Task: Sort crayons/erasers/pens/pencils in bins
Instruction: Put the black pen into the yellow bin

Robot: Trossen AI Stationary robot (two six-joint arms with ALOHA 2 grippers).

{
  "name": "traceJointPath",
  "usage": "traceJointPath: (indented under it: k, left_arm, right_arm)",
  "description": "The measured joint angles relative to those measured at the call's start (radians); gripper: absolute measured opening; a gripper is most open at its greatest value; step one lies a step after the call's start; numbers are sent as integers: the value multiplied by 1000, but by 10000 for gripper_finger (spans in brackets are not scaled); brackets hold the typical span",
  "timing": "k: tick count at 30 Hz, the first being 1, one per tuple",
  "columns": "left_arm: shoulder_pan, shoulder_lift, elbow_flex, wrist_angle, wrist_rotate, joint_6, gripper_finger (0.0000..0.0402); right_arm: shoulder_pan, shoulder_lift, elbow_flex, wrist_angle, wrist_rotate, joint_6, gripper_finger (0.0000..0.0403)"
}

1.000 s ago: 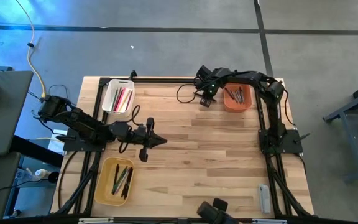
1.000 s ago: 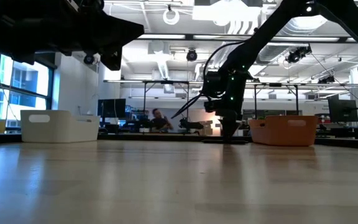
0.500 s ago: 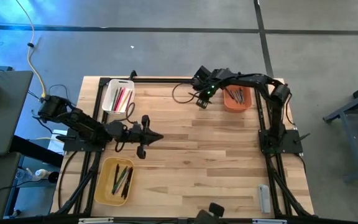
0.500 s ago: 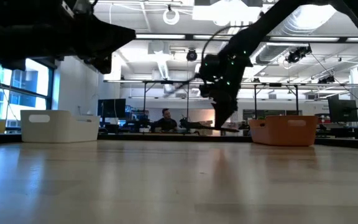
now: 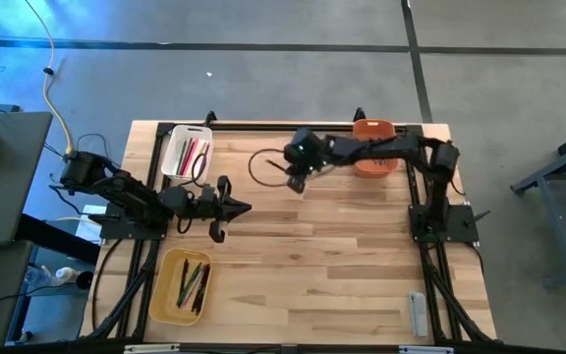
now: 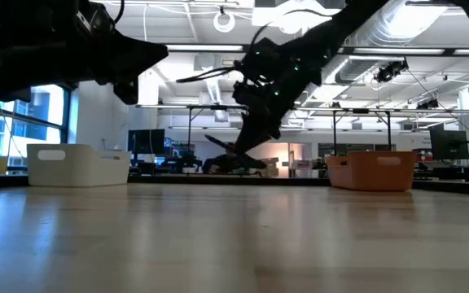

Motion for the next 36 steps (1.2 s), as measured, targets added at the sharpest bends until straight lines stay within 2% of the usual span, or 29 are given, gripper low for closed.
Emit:
traceJointPath:
  k: [8,14,18,22,29,36]
  left_arm:
    - [0,0,2,-2,-1,-9,0]
    - [-25,0,45,-43,-9,-12,0]
    - [-39,1,129,-182,-14,-67,1]
    - [-56,36,237,-318,-36,-62,17]
    - [-62,126,369,-312,6,-34,79]
    - [-62,147,429,-315,39,-17,130]
  right_arm:
    - [132,-135,-426,676,0,243,30]
    - [295,-191,-709,1226,158,307,30]
    - [403,-191,-815,1518,233,276,30]
    - [484,-191,-833,1642,254,206,30]
    - [568,-191,-784,1638,287,108,30]
    - [580,-191,-779,1642,286,105,30]
